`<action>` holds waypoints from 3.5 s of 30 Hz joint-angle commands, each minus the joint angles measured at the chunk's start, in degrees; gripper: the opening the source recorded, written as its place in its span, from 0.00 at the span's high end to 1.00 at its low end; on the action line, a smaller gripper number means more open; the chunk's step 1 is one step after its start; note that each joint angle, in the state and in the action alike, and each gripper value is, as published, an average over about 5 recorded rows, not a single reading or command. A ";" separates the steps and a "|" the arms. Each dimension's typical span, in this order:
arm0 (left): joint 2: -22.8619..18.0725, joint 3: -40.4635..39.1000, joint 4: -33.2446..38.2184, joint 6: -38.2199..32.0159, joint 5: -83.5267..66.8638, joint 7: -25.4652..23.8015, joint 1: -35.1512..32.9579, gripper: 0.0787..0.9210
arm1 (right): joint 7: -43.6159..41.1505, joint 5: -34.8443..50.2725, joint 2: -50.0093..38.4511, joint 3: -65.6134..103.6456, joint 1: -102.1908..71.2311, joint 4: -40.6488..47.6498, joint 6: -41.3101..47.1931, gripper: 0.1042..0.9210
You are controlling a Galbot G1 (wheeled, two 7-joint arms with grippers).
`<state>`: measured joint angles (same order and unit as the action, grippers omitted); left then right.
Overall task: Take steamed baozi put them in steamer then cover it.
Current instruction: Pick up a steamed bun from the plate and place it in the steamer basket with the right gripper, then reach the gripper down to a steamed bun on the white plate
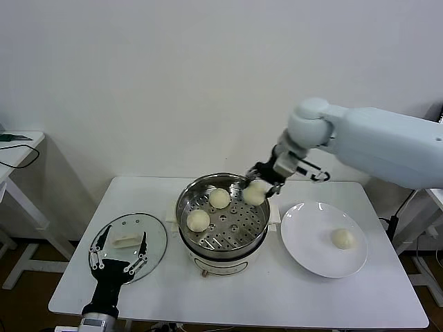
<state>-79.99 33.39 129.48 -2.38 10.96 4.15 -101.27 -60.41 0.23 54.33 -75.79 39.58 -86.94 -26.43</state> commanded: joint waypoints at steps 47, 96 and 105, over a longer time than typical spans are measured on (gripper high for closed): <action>-0.53 1.31 -0.76 -2.01 0.22 1.81 0.76 0.12 | -2.77 -8.88 16.80 -3.65 -4.36 0.73 -8.03 0.12; -0.27 0.77 -0.51 -1.39 0.83 1.43 -0.71 0.12 | -0.74 10.29 -17.13 3.80 -25.82 28.27 32.21 0.12; -0.38 0.94 -0.96 -1.60 0.83 1.45 -0.70 0.12 | 1.37 9.79 -15.55 6.29 -28.28 30.52 32.41 0.12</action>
<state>-80.35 34.28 128.67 -3.88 11.77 5.60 -101.95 -61.18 10.84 38.64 -71.34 15.16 -58.56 5.19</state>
